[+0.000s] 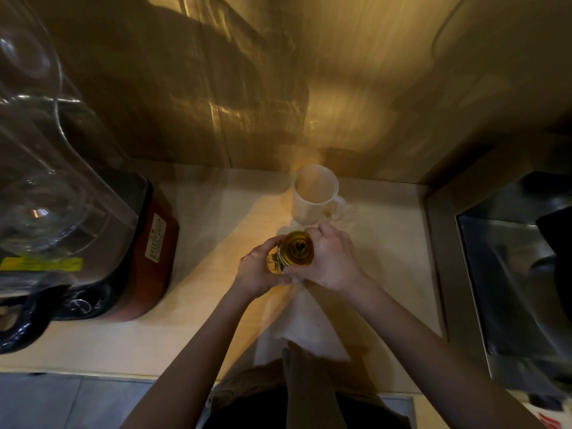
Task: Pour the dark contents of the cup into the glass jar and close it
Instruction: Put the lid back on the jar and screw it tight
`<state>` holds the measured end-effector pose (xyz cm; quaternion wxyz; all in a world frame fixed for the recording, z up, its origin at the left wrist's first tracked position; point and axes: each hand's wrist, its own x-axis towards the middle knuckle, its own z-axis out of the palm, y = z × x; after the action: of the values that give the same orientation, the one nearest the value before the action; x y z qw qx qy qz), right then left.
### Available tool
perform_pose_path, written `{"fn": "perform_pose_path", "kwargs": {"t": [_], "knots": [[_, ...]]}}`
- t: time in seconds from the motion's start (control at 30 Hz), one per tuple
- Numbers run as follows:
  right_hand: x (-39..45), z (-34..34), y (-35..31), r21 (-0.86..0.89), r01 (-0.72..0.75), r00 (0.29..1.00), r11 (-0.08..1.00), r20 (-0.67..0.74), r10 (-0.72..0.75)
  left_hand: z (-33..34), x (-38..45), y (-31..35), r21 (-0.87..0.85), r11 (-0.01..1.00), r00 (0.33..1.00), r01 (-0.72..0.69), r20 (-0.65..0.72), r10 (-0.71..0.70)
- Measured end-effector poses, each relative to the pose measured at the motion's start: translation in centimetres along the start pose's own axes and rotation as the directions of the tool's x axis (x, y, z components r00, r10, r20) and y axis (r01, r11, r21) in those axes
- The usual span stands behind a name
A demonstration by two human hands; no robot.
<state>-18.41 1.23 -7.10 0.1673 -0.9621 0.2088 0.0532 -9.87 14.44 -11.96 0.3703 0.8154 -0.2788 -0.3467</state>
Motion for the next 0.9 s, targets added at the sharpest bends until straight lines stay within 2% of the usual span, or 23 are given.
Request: {"fn": "perform_pose_path", "kwargs": {"t": [0.13, 0.27, 0.33, 0.43, 0.5, 0.6, 0.67, 0.77, 0.83, 0.9], "knots": [[-0.9, -0.1, -0.1, -0.118, -0.063, 0.998, 0.991, -0.024, 0.061, 0.0, 0.0, 0.0, 0.007, 1.0, 1.0, -0.006, 0.006, 0.006], [-1.9, -1.5, 0.9, -0.156, -0.085, 0.991, 0.984, -0.115, 0.068, 0.1, 0.0, -0.1, -0.018, 1.0, 1.0, -0.005, -0.009, 0.005], [-1.7, -1.9, 1.3, -0.082, 0.016, 0.993, 0.997, -0.111, -0.025, 0.1, 0.0, -0.2, -0.02, 1.0, 1.0, -0.011, -0.009, 0.011], [-0.8, -2.1, 1.4, 0.092, 0.225, 0.966, 0.97, 0.112, -0.234, 0.1, 0.1, -0.2, -0.005, 1.0, 1.0, -0.011, -0.007, 0.011], [-0.3, -1.9, 1.1, 0.088, 0.264, 0.945, 0.96, 0.178, -0.276, 0.0, 0.1, -0.2, -0.003, 1.0, 1.0, -0.014, -0.01, 0.014], [0.5, -1.4, 1.1, -0.117, 0.248, 0.967, 0.962, 0.095, -0.237, 0.0, 0.0, 0.0, -0.002, 1.0, 1.0, -0.015, -0.005, 0.015], [1.0, -1.3, 1.3, -0.153, 0.243, 0.966, 0.958, 0.13, -0.224, -0.1, 0.1, 0.0, -0.005, 1.0, 1.0, -0.014, 0.006, 0.014], [0.9, -0.6, 1.8, -0.06, 0.332, 0.931, 0.941, 0.18, -0.316, -0.2, 0.0, 0.1, -0.016, 1.0, 1.0, -0.004, 0.016, 0.004], [0.6, -0.3, 2.0, 0.04, 0.315, 0.939, 0.948, 0.136, -0.317, -0.2, 0.0, 0.2, -0.012, 1.0, 1.0, -0.009, 0.009, 0.009], [0.3, 0.0, 2.0, 0.064, 0.295, 0.951, 0.953, 0.073, -0.299, -0.2, 0.0, 0.2, -0.019, 1.0, 1.0, -0.022, -0.009, 0.022]]}}
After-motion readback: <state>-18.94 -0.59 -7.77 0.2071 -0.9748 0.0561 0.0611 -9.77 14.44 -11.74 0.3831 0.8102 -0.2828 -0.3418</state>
